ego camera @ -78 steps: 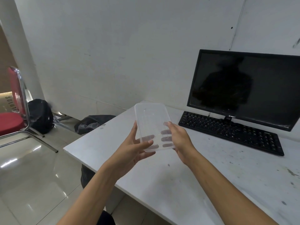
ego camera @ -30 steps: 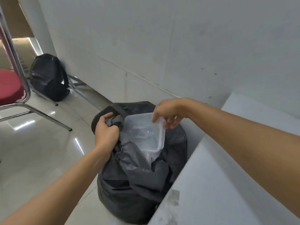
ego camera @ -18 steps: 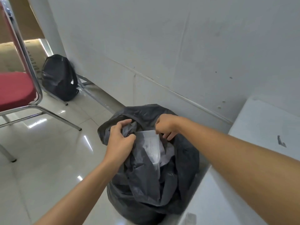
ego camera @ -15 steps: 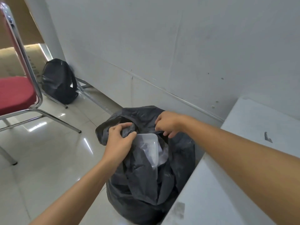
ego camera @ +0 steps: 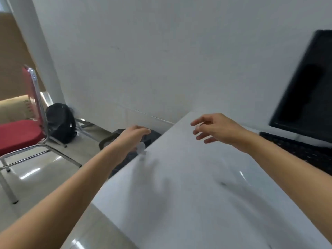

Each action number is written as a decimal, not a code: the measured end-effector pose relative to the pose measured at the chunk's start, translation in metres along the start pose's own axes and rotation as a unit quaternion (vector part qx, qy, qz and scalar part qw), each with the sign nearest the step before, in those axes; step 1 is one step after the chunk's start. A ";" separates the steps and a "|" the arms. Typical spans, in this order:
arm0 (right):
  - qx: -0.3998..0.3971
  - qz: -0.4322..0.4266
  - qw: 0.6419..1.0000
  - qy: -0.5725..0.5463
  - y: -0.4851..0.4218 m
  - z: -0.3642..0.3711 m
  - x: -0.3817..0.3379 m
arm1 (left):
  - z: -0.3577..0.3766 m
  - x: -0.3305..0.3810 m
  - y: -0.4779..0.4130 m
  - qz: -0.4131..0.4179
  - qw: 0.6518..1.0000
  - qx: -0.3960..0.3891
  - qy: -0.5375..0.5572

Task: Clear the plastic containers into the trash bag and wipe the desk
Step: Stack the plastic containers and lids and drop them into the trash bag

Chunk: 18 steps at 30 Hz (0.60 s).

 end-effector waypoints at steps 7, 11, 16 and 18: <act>0.097 0.069 0.993 -0.010 0.164 -0.075 0.079 | 0.103 0.061 0.116 0.067 0.984 -0.164 0.017; 0.153 0.094 0.983 -0.038 0.220 -0.106 0.111 | 0.154 0.069 0.151 0.070 0.974 -0.213 0.037; 0.163 0.117 0.980 -0.013 0.265 -0.115 0.138 | 0.203 0.061 0.181 0.051 0.964 -0.256 0.042; 0.140 0.132 0.981 0.018 0.277 -0.111 0.148 | 0.219 0.053 0.194 0.051 0.960 -0.273 0.029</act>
Point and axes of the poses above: each hand's wrist, its own y-axis away from the middle knuckle, its own z-axis out of the palm, x = y × z, the point moved 7 cm from there along -y, towards the middle knuckle, and after that the axes turned 5 degrees about z, right-handed, at the moved point
